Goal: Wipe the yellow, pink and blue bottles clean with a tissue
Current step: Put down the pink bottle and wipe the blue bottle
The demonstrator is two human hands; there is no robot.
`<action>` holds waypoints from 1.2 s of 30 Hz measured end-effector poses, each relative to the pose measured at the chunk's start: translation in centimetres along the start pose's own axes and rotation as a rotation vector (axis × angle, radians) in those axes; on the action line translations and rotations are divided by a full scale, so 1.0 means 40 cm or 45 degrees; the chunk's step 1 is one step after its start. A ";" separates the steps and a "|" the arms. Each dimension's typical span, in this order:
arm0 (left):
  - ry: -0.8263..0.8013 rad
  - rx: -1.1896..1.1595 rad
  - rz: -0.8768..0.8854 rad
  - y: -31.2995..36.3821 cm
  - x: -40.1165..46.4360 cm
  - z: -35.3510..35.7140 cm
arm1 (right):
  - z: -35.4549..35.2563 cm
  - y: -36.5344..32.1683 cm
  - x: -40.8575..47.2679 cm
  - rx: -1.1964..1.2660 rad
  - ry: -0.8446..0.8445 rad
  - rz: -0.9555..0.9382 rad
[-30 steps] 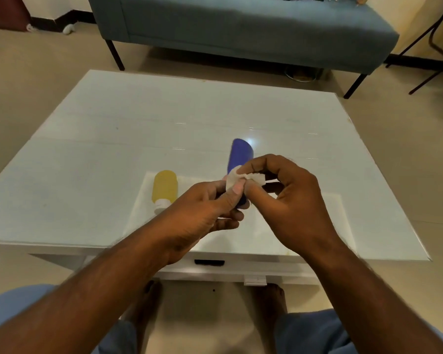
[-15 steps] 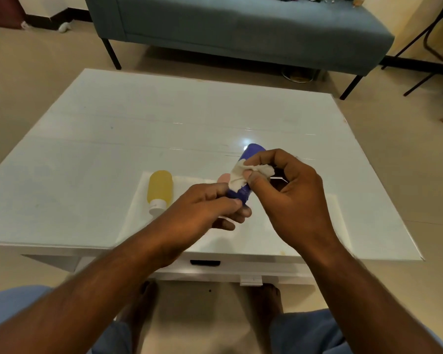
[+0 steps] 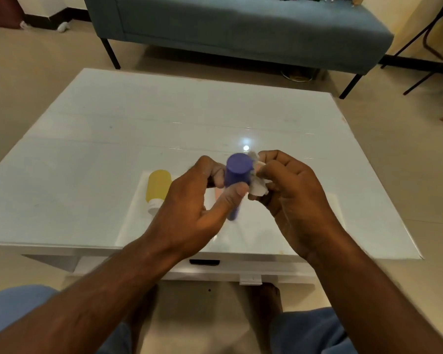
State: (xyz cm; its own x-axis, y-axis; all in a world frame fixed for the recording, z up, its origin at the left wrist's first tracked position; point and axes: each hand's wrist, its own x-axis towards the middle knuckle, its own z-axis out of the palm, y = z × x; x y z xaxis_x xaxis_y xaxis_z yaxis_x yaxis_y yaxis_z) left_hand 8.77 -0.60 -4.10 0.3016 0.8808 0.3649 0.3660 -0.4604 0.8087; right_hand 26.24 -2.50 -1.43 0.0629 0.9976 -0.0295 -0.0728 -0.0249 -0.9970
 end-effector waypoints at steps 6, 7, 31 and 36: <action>0.044 -0.645 -0.645 0.032 -0.002 0.021 | 0.026 0.006 -0.011 -0.175 0.020 -0.129; 0.066 -0.783 -0.764 0.034 0.001 0.023 | 0.035 0.005 -0.015 -0.232 0.012 -0.171; -0.154 -0.122 -0.234 0.009 -0.013 0.016 | 0.000 0.017 0.006 -0.448 0.253 -0.218; -0.154 -0.055 -0.221 0.015 -0.013 0.007 | -0.018 0.005 0.012 -0.447 0.179 -0.184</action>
State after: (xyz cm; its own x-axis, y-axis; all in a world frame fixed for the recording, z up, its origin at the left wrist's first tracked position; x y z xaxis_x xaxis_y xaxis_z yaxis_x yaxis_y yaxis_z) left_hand 9.07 -1.37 -3.94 0.3417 0.9256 0.1626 0.3843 -0.2955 0.8746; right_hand 26.99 -2.06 -1.70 0.1845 0.9745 0.1279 0.2897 0.0704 -0.9545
